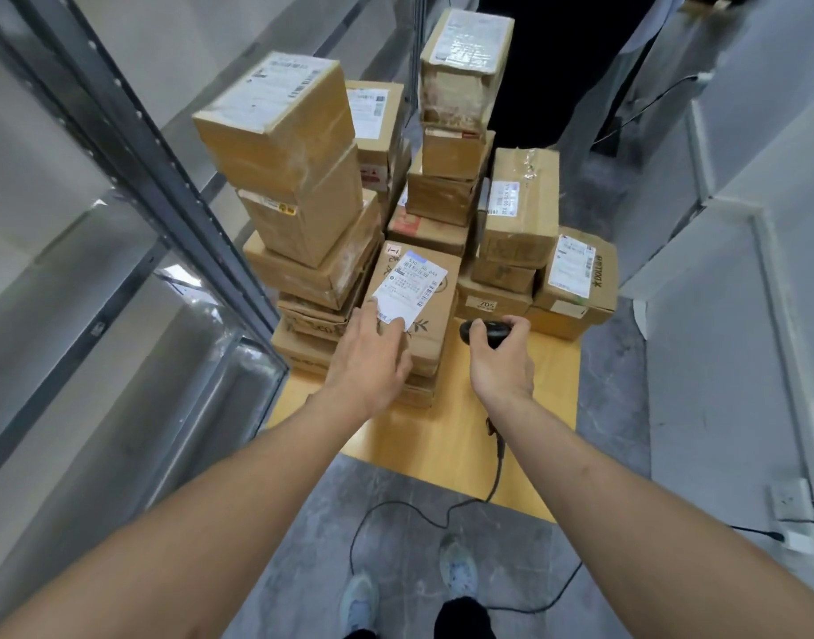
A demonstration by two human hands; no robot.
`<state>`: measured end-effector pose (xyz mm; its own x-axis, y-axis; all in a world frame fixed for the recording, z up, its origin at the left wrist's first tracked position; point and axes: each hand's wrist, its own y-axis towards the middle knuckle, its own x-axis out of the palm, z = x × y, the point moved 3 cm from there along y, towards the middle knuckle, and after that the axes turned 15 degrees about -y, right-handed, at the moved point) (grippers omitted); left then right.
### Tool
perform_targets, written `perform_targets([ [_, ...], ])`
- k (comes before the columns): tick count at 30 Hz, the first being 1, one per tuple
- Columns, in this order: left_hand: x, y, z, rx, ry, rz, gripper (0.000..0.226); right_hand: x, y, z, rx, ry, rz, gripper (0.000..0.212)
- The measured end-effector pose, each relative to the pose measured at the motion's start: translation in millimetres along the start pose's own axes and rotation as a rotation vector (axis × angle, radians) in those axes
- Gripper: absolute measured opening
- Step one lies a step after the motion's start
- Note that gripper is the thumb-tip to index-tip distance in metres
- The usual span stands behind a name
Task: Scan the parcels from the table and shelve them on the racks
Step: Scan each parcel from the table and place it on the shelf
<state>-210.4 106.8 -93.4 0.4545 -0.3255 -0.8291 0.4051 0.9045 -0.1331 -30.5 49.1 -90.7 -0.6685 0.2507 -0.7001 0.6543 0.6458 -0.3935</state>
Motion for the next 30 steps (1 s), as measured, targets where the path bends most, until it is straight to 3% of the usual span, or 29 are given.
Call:
perform_targets([
  [7, 5.9, -4.4, 0.8, -0.026, -0.067, 0.041, 0.062, 1.7, -3.0, 8.4, -0.015, 0.040, -0.062, 0.042],
  [13, 9.9, -11.6, 0.1, -0.122, -0.288, 0.105, 0.055, -12.4, -13.0, 31.5, 0.041, 0.058, -0.007, 0.039],
  [22, 42.6, -19.6, -20.6, -0.245, -0.693, 0.021, 0.076, -20.9, -17.5, 42.2, 0.021, 0.031, -0.007, 0.036],
  [26, 49.7, -24.1, -11.3, -0.387, -0.951, -0.093, 0.083, -20.8, -16.1, 42.9, 0.013, 0.030, -0.011, 0.037],
  [30, 50.0, -22.0, -7.9, -0.345, -1.034, -0.085, 0.082, -21.6, -14.7, 45.2, 0.004, 0.026, -0.018, 0.038],
])
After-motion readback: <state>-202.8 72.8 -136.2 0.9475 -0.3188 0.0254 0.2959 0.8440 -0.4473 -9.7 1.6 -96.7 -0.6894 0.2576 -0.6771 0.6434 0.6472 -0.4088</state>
